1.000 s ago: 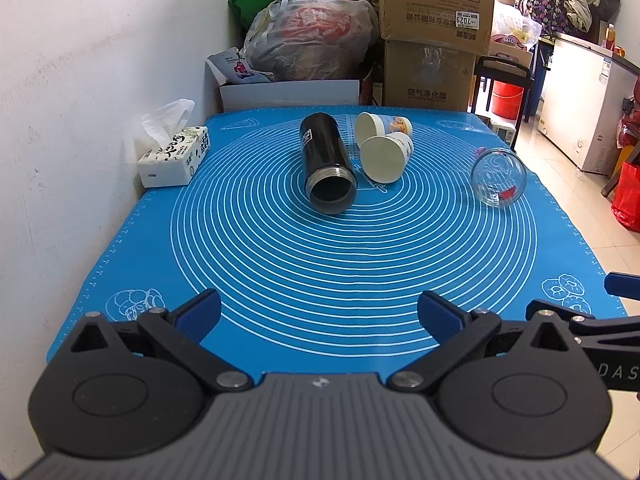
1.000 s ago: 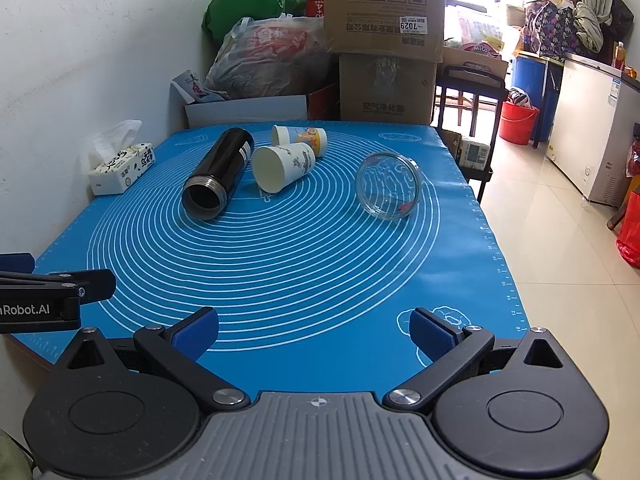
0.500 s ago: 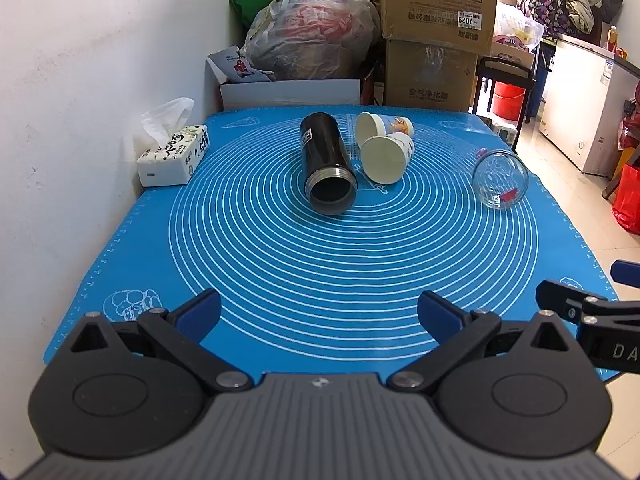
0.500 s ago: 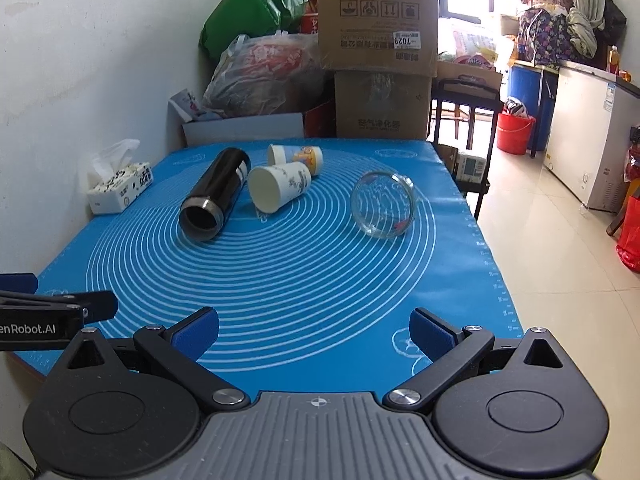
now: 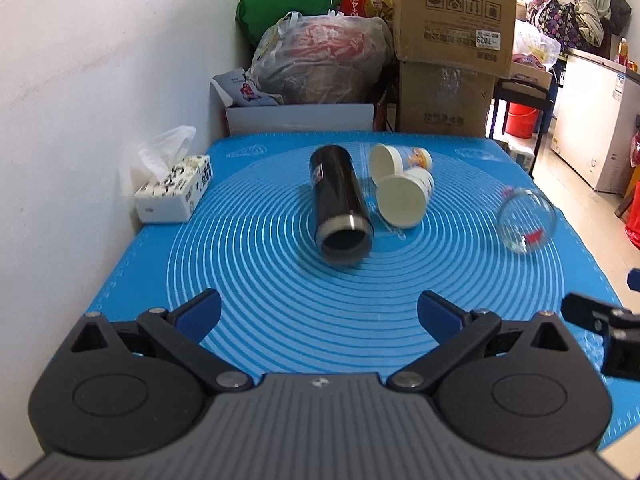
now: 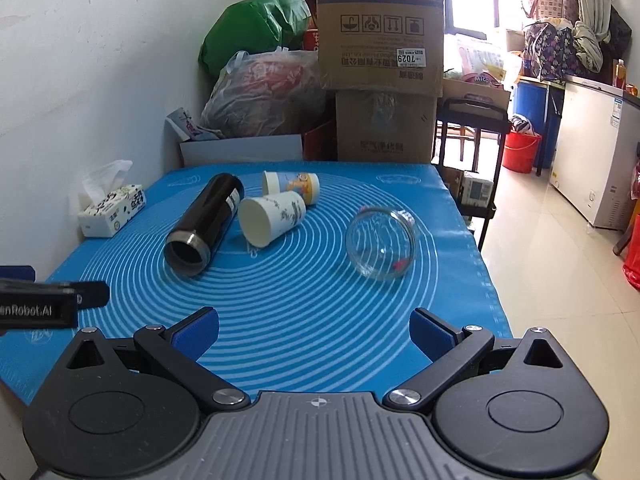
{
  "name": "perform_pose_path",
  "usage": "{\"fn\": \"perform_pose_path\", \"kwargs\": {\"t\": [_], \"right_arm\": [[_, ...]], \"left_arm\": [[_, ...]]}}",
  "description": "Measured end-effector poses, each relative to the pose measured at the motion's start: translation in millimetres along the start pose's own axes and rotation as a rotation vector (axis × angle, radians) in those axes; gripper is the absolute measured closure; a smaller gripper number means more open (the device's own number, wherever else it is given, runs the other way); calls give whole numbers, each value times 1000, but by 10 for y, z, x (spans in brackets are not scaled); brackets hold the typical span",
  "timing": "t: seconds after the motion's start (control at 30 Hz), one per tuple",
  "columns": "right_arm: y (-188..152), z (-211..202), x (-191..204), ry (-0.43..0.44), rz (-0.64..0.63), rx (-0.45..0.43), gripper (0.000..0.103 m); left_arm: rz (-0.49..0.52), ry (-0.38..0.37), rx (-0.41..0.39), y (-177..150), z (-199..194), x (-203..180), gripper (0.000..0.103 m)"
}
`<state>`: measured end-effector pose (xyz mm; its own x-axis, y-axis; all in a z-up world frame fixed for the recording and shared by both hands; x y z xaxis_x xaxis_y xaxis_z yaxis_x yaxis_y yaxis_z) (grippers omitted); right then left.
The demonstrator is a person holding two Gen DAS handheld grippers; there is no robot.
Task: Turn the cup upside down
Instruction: 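Reach the left tool to the black bottle and close around its body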
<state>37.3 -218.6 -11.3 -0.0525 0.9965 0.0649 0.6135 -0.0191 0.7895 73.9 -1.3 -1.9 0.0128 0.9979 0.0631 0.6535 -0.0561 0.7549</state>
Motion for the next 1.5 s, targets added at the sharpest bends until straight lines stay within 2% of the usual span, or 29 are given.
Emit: {"fn": "perform_pose_path", "kwargs": {"t": [0.2,0.53,0.73,0.83,0.93,1.0,1.13,1.33,1.5], "right_arm": [[133,265,-81,3,11,-3,0],[250,751,-269,-8,44,30,2],[247,929,-347,-6,61,45,2],[218,1015,-385,-4,59,70,2],[177,1089,-418,-11,60,87,2],[157,1122,-457,-9,74,92,2],[130,1161,-502,-14,82,98,2],[136,1150,-507,-13,84,96,2],[149,1082,-520,-22,89,89,2]], "left_arm": [[-9,22,-8,276,324,-1,0],[-4,30,56,668,1107,-105,0],[7,119,95,874,1721,-166,0],[-31,78,158,963,1969,-137,1],[-36,72,197,1000,2143,-148,2],[-32,57,218,1005,2221,-162,10],[-71,-24,287,1033,2326,-159,35],[-58,-24,296,1024,2307,-159,36],[-78,-30,273,997,2125,-119,36]]}}
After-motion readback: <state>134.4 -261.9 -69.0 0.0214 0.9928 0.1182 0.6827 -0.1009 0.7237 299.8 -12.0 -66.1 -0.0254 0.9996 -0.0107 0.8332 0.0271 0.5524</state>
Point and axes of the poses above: each gripper's, at about its wrist camera, not at the fingertips, and z roughly the way its jaws point, x to its left, y to its top, the point moved 1 cm from there along z, roughly the way its jaws point, and after that the axes turned 4 degrees about x, right-handed, at the moved point
